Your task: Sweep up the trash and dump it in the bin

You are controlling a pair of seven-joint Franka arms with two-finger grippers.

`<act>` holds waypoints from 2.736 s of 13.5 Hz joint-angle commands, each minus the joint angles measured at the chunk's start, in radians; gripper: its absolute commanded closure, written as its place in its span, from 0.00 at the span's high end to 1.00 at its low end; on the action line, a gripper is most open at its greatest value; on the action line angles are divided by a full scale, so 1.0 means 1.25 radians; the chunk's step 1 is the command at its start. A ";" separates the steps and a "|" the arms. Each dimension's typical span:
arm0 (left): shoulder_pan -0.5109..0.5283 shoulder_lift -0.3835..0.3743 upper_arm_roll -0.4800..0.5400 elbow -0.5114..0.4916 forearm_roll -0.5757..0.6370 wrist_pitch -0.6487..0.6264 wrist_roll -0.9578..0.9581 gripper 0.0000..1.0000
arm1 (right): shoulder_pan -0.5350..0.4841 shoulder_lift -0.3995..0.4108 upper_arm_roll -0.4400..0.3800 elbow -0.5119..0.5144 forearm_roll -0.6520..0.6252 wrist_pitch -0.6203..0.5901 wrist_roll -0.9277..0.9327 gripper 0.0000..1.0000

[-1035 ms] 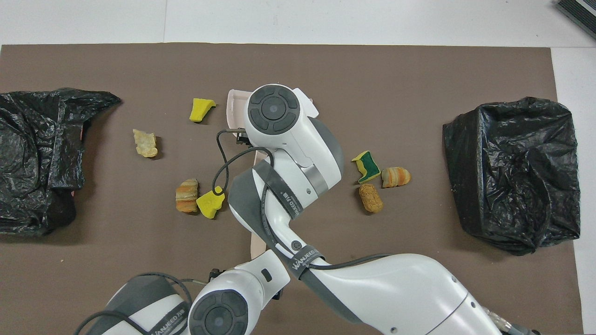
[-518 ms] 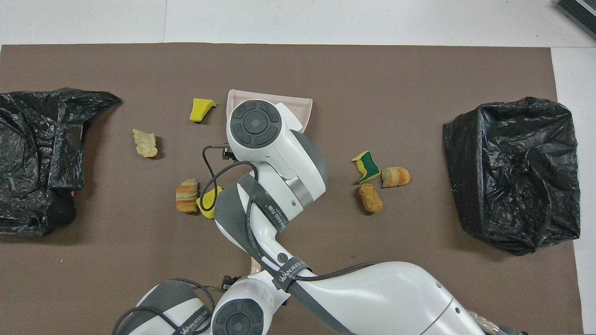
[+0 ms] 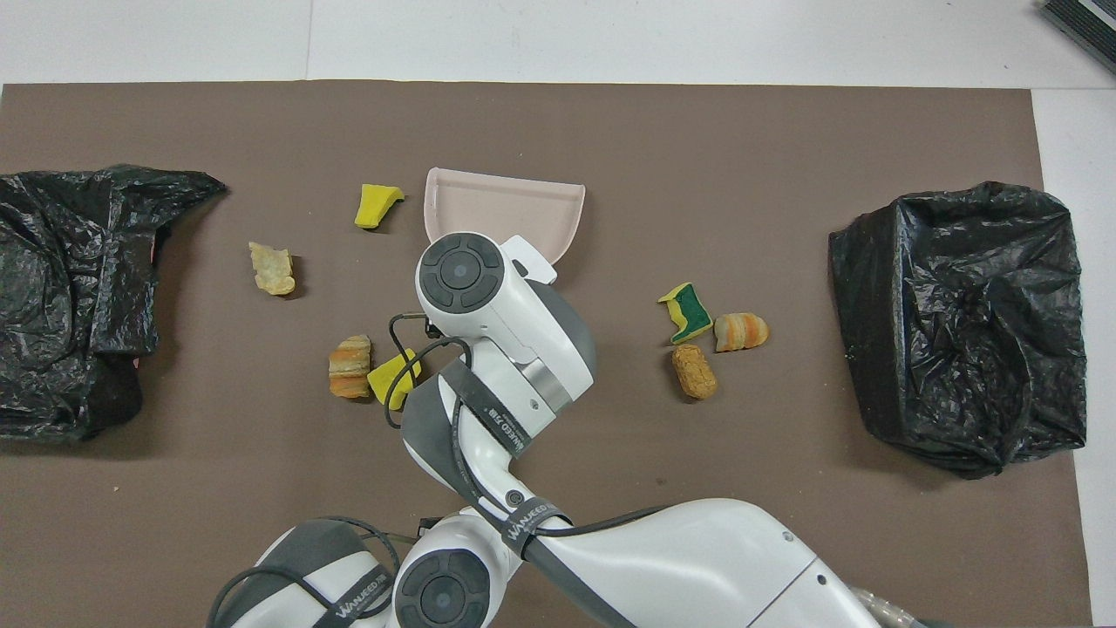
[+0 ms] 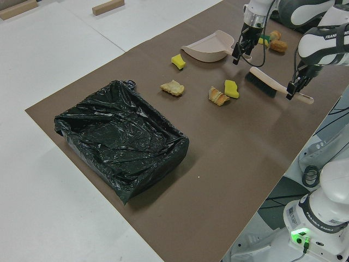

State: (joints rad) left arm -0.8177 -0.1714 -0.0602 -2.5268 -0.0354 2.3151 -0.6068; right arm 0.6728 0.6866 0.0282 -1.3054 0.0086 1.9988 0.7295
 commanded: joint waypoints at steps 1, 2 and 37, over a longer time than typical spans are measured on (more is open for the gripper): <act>0.007 0.003 0.005 0.003 -0.007 0.001 0.019 0.00 | -0.006 -0.034 0.004 -0.048 -0.022 0.056 0.019 0.60; 0.007 0.005 0.005 0.004 -0.007 0.000 0.017 0.00 | -0.007 -0.033 0.003 -0.044 -0.029 0.060 0.020 0.51; 0.631 0.066 0.010 0.303 0.085 -0.291 0.614 0.00 | -0.190 -0.109 0.004 -0.053 -0.076 -0.101 -1.327 0.00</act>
State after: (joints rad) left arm -0.0749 -0.1423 -0.0345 -2.1902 0.0479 1.9329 0.1156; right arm 0.4514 0.5801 0.0175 -1.3383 -0.0971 1.8826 -0.8582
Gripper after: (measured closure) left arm 0.736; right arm 0.674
